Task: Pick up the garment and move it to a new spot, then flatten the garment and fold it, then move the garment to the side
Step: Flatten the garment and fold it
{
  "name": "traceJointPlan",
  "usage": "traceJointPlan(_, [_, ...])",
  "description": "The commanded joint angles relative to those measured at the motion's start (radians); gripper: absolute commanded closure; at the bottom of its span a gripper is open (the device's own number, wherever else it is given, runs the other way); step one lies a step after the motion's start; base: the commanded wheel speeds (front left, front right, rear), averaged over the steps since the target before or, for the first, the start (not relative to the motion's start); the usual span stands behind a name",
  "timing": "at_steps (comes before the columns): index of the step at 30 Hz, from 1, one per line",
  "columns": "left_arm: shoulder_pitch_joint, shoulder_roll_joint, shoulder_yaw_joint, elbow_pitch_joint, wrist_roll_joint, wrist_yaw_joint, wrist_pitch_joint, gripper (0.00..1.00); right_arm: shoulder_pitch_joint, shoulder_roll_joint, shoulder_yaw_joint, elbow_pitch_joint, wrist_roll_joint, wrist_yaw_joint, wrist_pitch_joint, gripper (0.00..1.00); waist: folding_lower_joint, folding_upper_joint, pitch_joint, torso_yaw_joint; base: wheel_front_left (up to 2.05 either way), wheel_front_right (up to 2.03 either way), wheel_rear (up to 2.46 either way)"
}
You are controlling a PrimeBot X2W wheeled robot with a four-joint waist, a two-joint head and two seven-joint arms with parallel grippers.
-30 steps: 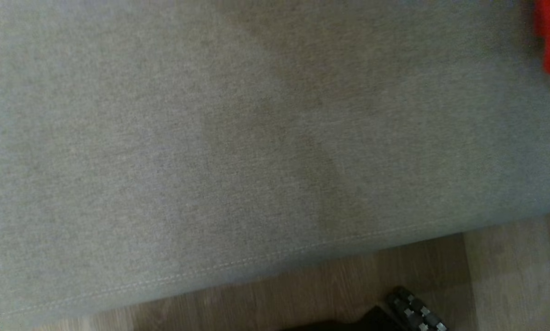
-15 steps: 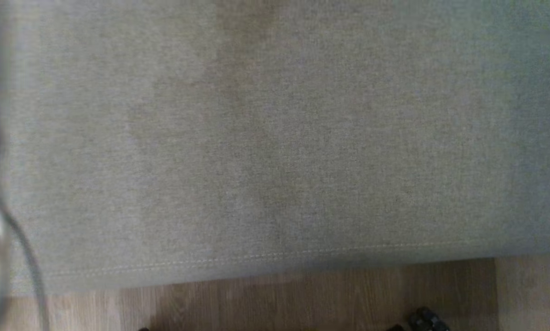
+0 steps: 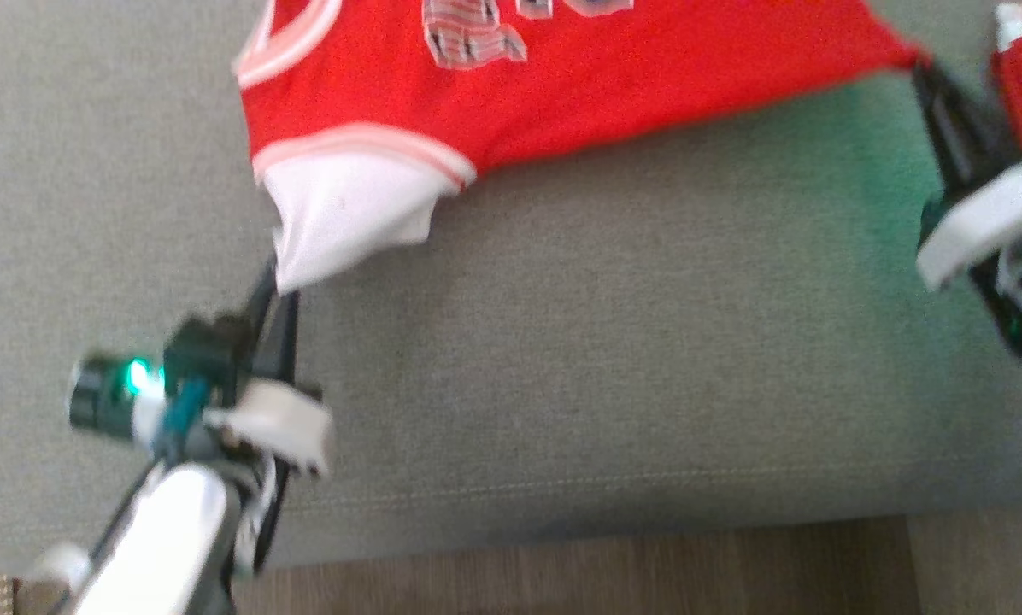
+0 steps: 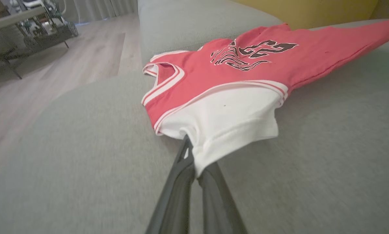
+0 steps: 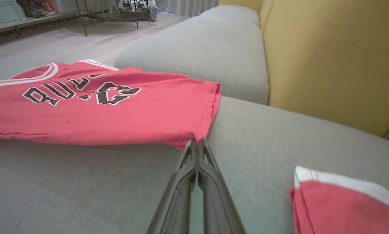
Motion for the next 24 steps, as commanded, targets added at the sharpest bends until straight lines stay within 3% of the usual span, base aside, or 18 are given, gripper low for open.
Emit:
traceJointPlan(1, [0.021,0.035,0.043,-0.072,-0.020,0.016,0.009,1.00,0.077,-0.017,-0.016,-0.038,0.001,0.000,-0.004,1.00,0.0001,-0.0001,-0.046,-0.012,0.00,0.00,0.00])
traceJointPlan(8, [0.239,0.034,0.039,-0.263,-0.088,0.069,0.086,1.00,0.369,0.007,-0.103,-0.149,0.092,0.000,-0.002,1.00,0.0001,-0.0001,-0.117,-0.014,0.00,0.00,0.00])
traceJointPlan(14, [0.353,0.093,0.020,-0.424,-0.095,0.079,0.186,1.00,0.578,-0.018,-0.205,-0.301,0.078,0.000,0.043,1.00,0.0001,-0.0001,-0.126,-0.020,0.00,0.00,0.00])
traceJointPlan(18, [0.343,0.114,0.028,-0.493,-0.091,0.081,0.221,1.00,0.624,0.001,-0.281,-0.397,0.022,0.000,0.097,1.00,0.0001,-0.0001,-0.113,-0.029,0.00,0.00,0.00])
traceJointPlan(24, [0.206,0.124,0.015,-0.454,-0.029,0.043,0.195,1.00,0.581,0.071,-0.345,-0.452,-0.077,0.000,0.186,1.00,0.0001,-0.0001,-0.082,-0.031,0.00,0.00,0.00])
